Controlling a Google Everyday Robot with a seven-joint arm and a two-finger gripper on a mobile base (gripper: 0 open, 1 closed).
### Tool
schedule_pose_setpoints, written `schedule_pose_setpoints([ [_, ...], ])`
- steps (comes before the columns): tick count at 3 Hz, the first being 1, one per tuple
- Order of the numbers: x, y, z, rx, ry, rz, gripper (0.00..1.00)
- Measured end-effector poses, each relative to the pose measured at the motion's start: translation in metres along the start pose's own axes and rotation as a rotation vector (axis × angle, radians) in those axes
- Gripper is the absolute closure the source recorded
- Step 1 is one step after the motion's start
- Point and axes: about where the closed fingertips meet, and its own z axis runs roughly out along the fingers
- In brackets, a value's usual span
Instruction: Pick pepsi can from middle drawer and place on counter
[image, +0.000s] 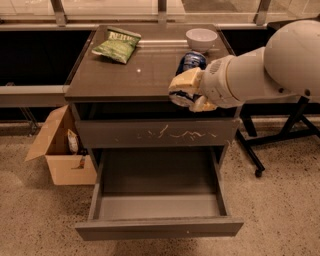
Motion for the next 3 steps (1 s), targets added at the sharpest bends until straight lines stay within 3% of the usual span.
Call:
schedule_pose_setpoints([
  [1, 0.000, 0.000, 0.000, 0.000, 0.000, 0.000, 1.00],
  [2, 0.013, 0.004, 0.008, 0.044, 0.012, 0.036, 1.00],
  [3, 0.050, 0.014, 0.027, 0.093, 0.014, 0.112, 1.00],
])
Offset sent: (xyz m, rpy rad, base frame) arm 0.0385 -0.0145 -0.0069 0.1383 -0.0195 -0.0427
